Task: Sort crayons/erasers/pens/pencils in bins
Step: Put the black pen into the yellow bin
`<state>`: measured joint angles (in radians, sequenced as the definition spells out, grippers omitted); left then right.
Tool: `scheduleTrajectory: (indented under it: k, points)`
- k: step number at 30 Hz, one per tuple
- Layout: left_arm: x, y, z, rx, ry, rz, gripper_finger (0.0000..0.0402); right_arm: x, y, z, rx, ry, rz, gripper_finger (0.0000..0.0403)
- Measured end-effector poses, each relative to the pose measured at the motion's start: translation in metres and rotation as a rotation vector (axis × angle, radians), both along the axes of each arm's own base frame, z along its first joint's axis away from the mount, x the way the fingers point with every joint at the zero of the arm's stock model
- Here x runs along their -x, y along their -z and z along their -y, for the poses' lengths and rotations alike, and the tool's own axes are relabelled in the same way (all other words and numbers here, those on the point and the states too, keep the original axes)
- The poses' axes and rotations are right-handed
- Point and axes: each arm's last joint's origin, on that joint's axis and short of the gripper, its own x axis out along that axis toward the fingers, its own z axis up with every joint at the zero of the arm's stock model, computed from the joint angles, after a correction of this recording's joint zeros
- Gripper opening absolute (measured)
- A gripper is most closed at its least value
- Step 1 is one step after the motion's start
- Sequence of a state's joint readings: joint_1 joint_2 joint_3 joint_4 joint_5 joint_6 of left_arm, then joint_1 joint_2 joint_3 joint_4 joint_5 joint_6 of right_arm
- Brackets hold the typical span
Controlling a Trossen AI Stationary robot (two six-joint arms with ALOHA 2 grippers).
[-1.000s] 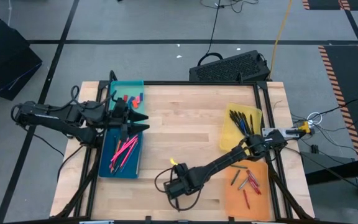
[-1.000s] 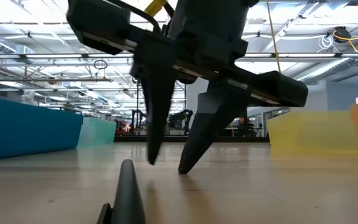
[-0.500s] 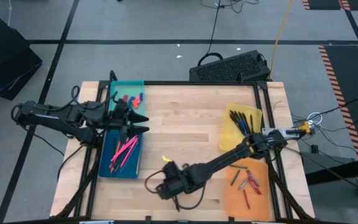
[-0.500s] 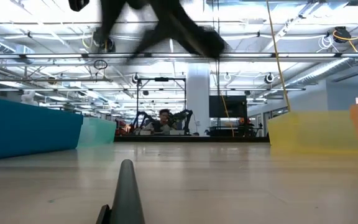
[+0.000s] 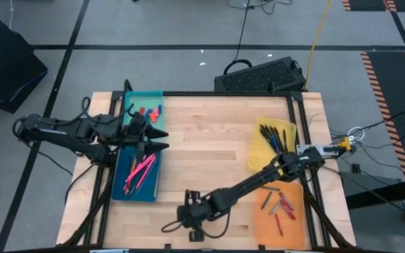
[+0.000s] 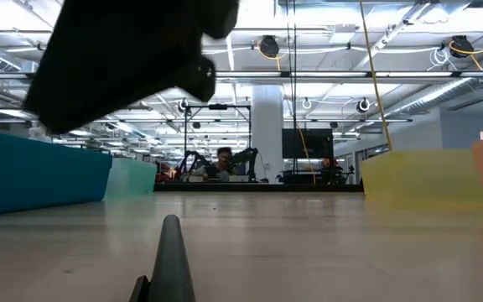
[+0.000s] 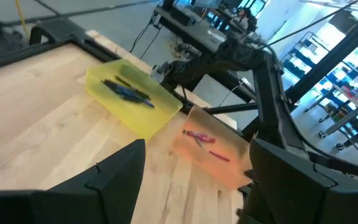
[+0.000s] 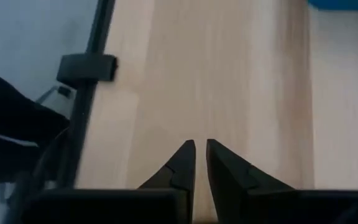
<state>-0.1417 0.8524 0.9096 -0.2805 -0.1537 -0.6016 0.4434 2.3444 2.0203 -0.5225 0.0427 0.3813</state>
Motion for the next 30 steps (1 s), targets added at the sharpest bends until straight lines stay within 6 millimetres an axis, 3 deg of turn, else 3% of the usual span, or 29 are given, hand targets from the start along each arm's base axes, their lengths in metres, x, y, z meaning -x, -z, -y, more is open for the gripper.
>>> scheduleTrajectory:
  k: [9, 15, 30]
  points:
    - [0.000, 0.002, 0.000, 0.026, 0.008, -0.018, 0.0292, 0.009, 0.035, 0.006, -0.032, -0.084, -0.060, 0.0008]
    - [0.001, 0.003, 0.000, 0.019, -0.010, -0.026, 0.0292, 0.016, 0.045, 0.010, -0.022, -0.104, -0.134, 0.0001]
    - [0.001, 0.004, 0.000, -0.007, -0.005, -0.046, 0.0292, 0.043, 0.023, 0.040, 0.156, -0.212, -0.379, 0.0000]
